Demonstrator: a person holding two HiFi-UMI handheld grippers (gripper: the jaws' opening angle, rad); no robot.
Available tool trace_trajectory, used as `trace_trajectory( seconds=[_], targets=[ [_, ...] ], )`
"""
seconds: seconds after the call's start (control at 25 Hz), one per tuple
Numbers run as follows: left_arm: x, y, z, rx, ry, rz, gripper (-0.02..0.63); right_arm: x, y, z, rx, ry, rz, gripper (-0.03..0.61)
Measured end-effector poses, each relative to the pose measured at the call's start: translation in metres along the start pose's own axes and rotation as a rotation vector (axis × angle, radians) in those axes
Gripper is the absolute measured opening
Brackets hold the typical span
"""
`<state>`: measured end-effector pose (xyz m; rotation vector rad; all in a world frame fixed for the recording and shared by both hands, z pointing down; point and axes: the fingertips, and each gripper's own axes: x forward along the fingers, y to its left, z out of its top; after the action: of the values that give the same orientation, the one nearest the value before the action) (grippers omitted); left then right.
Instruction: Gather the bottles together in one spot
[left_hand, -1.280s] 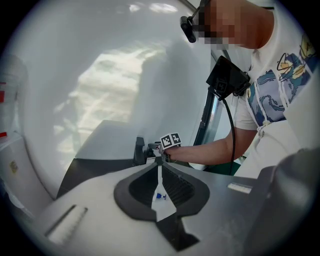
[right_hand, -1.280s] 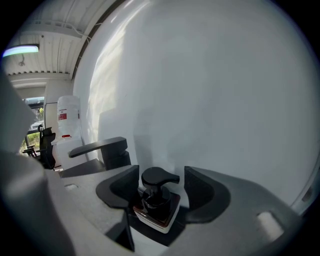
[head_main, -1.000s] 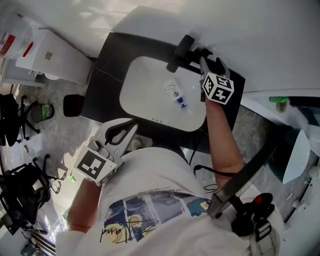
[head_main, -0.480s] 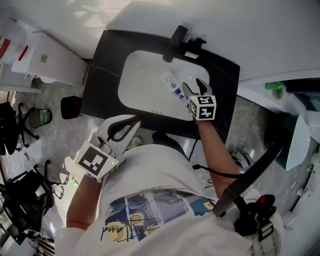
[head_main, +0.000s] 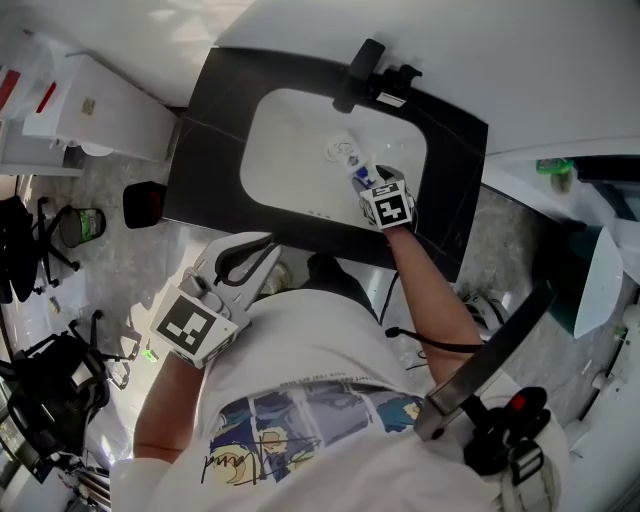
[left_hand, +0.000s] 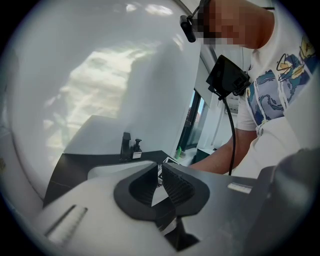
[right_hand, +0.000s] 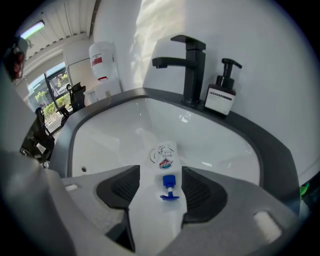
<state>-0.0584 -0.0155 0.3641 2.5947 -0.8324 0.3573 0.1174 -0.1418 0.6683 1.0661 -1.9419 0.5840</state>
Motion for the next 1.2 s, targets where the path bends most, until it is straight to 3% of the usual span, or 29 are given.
trace_trajectory(
  seconds=[0.32, 0.4, 0.56, 0.64, 0.76, 0.88, 0.96, 1.12, 1.2],
  targets=[
    [0.002, 0.008, -0.008, -0.021, 0.019, 0.020, 0.029, 0.030, 0.005, -0.026, -0.042, 0.161, 0.058, 0.262],
    [0.005, 0.009, -0.009, -0.030, 0.020, 0.023, 0.029, 0.033, -0.001, -0.044, -0.022, 0.216, 0.050, 0.262],
    [0.012, 0.014, -0.013, -0.073, 0.028, 0.027, 0.029, 0.036, -0.017, -0.045, -0.010, 0.222, 0.012, 0.262],
    [0.015, 0.014, -0.016, -0.079, 0.030, 0.017, 0.029, 0.035, -0.015, -0.053, 0.067, 0.265, 0.034, 0.259],
    [0.021, 0.014, -0.019, -0.097, 0.038, 0.004, 0.029, 0.034, -0.011, -0.059, 0.280, 0.282, 0.085, 0.259],
    [0.027, 0.016, -0.019, -0.112, 0.040, -0.003, 0.029, 0.037, -0.012, -0.063, 0.434, 0.289, 0.081, 0.259],
    [0.030, 0.018, -0.017, -0.112, 0.043, -0.003, 0.029, 0.040, -0.016, -0.065, 0.496, 0.287, 0.050, 0.243],
    [0.028, 0.019, -0.018, -0.110, 0.049, -0.006, 0.029, 0.044, -0.027, -0.068, 0.561, 0.273, -0.028, 0.153],
    [0.027, 0.019, -0.020, -0.100, 0.045, -0.012, 0.029, 0.046, -0.032, -0.068, 0.591, 0.259, -0.052, 0.144]
  ],
)
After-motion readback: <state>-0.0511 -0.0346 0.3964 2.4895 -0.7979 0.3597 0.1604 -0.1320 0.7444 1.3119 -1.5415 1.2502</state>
